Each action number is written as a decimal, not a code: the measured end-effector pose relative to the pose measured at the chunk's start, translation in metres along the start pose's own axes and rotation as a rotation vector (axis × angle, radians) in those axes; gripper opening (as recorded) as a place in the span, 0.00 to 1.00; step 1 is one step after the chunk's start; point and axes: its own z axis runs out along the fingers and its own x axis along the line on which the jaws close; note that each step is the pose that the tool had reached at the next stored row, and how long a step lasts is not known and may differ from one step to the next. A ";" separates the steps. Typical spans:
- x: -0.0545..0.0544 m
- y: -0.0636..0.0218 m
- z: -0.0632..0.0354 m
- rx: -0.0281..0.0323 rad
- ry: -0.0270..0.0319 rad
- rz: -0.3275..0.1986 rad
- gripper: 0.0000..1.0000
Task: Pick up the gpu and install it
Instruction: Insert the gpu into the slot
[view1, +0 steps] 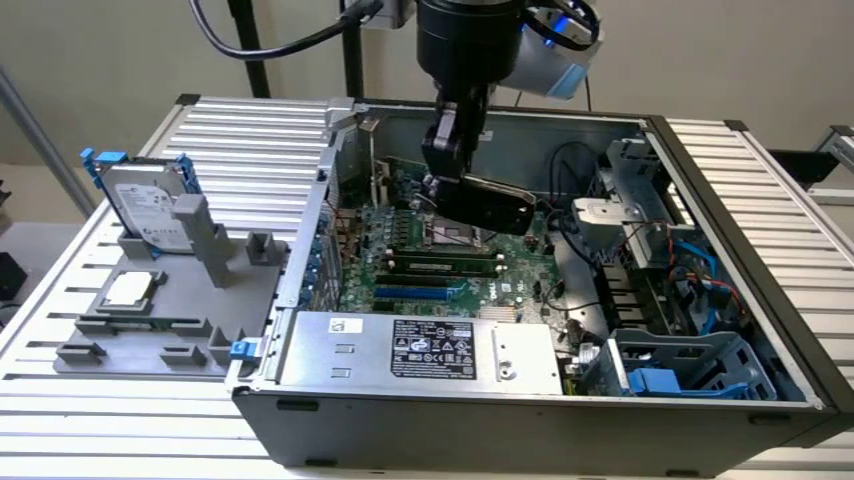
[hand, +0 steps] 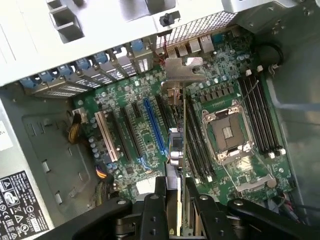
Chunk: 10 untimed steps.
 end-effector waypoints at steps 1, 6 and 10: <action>0.000 0.0000 0.0005 -0.0007 -0.0003 -0.015 0.00; 0.001 0.0000 0.0046 -0.0046 -0.0021 -0.092 0.00; 0.001 -0.0001 0.0087 -0.0106 -0.0026 -0.148 0.00</action>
